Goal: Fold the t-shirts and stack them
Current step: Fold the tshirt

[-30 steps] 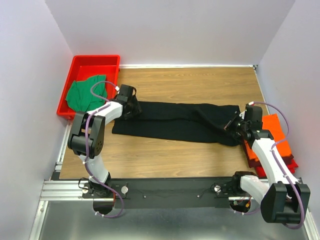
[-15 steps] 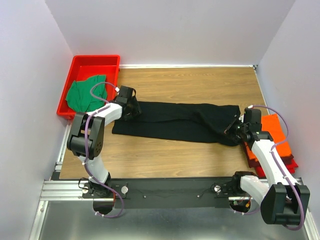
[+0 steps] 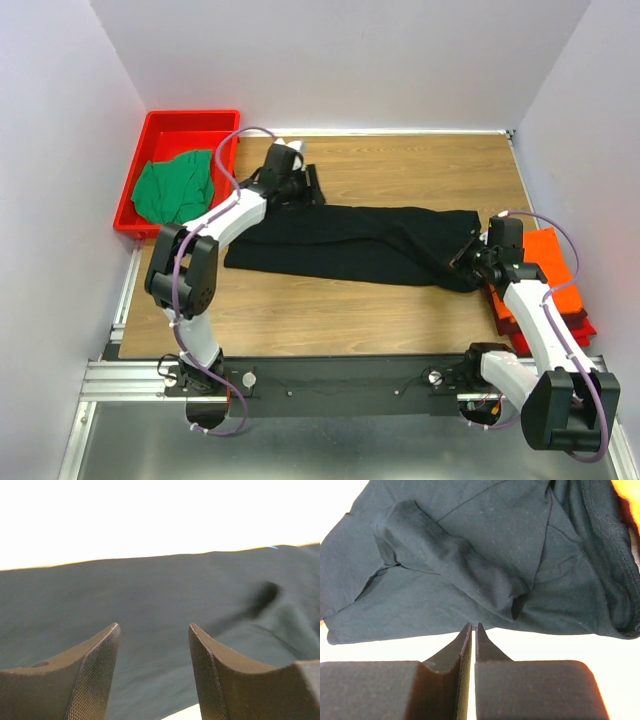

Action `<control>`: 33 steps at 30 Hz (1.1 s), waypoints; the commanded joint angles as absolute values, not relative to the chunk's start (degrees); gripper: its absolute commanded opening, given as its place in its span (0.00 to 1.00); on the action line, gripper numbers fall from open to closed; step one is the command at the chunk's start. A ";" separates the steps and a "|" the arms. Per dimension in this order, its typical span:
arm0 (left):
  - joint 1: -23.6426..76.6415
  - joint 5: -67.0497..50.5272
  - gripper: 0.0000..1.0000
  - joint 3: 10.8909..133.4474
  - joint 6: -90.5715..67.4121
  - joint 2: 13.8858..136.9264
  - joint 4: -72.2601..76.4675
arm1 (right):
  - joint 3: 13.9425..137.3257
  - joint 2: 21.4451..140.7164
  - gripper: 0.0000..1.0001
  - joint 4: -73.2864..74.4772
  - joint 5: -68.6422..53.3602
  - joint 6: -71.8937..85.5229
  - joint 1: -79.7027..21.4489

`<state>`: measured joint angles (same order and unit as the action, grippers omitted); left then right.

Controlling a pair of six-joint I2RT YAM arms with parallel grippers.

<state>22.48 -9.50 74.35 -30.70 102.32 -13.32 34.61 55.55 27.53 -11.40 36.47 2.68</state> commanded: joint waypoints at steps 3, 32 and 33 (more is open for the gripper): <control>28.38 -20.64 0.68 82.60 -27.86 110.29 -10.02 | 34.98 56.07 0.11 29.09 -8.88 36.12 2.55; 40.69 -34.01 0.82 92.46 -29.36 128.06 7.03 | 38.94 61.17 0.19 26.90 -6.42 34.89 2.55; 40.78 -34.27 0.82 92.37 -29.18 127.97 7.21 | 38.94 61.35 0.19 26.72 -6.33 34.89 2.55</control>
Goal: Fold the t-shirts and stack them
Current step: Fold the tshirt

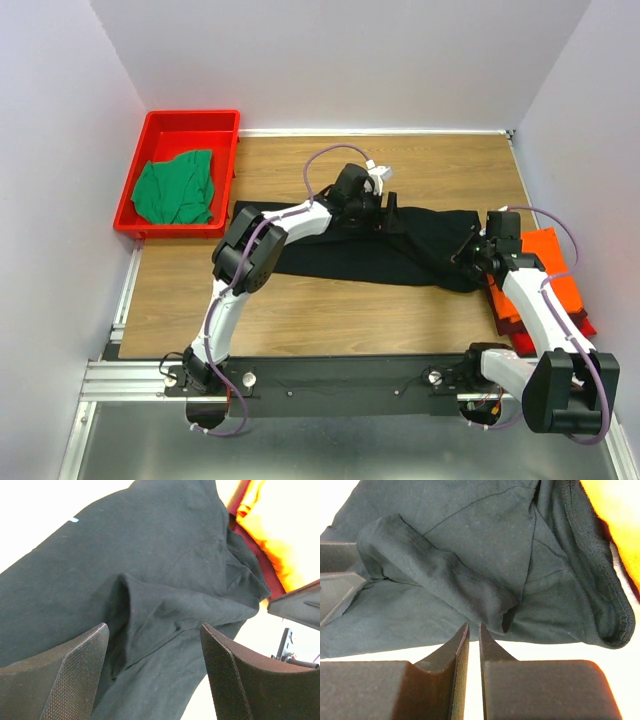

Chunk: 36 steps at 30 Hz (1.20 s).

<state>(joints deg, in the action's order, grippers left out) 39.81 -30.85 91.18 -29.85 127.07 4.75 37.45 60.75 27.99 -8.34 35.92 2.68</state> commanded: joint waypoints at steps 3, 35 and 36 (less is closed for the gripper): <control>41.04 -35.59 0.82 91.76 -28.92 128.06 8.35 | 38.94 61.87 0.19 26.46 -5.80 34.89 2.64; 41.13 -35.16 0.79 76.29 -24.79 116.28 7.75 | 39.47 67.94 0.19 24.17 -3.51 34.37 2.55; 41.13 -34.98 0.79 76.55 -24.44 116.37 7.04 | 39.29 67.85 0.19 24.00 -3.95 34.19 2.55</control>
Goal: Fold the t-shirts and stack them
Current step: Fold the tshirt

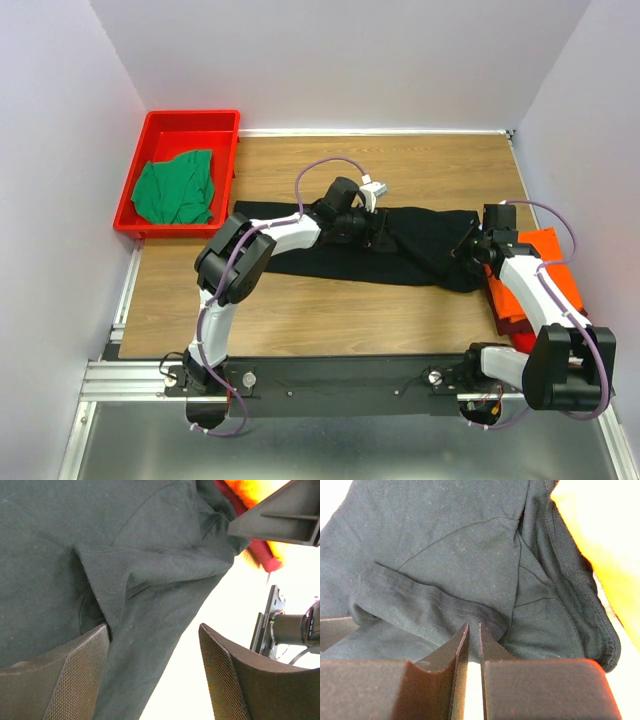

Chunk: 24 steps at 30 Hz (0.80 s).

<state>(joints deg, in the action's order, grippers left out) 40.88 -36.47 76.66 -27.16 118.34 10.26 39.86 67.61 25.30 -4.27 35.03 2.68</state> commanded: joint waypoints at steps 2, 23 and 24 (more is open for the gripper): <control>41.22 -34.37 0.78 77.17 -23.91 116.46 5.81 | 38.94 67.94 0.19 23.56 -4.66 33.93 2.55; 40.96 -30.58 0.75 78.13 -21.44 113.83 -2.63 | 41.93 79.37 0.20 17.58 -6.33 34.10 -8.52; 40.78 -30.67 0.75 78.48 -21.53 113.38 -2.81 | 41.23 79.10 0.20 17.49 -6.50 34.10 -8.70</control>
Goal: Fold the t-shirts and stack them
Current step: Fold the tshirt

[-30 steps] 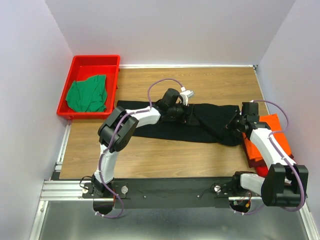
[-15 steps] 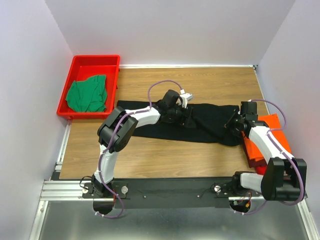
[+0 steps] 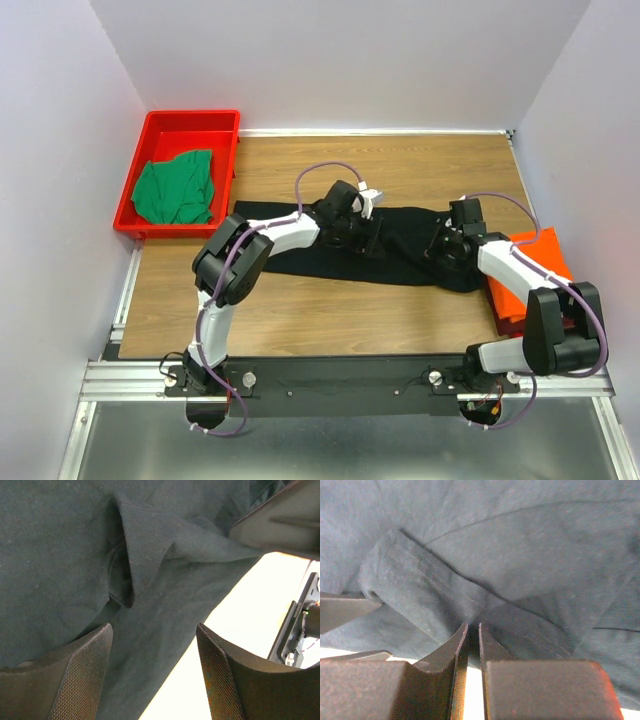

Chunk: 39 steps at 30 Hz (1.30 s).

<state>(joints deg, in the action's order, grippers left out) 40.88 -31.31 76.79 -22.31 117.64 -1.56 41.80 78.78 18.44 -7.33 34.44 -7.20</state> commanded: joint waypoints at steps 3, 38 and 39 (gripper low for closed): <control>40.00 -31.55 0.75 80.24 -22.67 111.98 -3.43 | 37.63 77.27 0.20 17.49 -7.29 33.93 -9.14; 42.71 -31.02 0.75 94.13 -23.73 126.91 -4.40 | 38.41 70.04 0.22 24.17 9.75 39.46 -9.14; 42.71 -31.20 0.74 94.22 -23.64 126.91 -4.13 | 38.41 70.57 0.22 24.08 9.93 39.46 -9.23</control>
<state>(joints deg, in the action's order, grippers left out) 42.13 -29.30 92.40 -24.38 125.45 -5.34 37.89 68.84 22.61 5.23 38.59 -8.69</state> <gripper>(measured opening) 0.753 0.213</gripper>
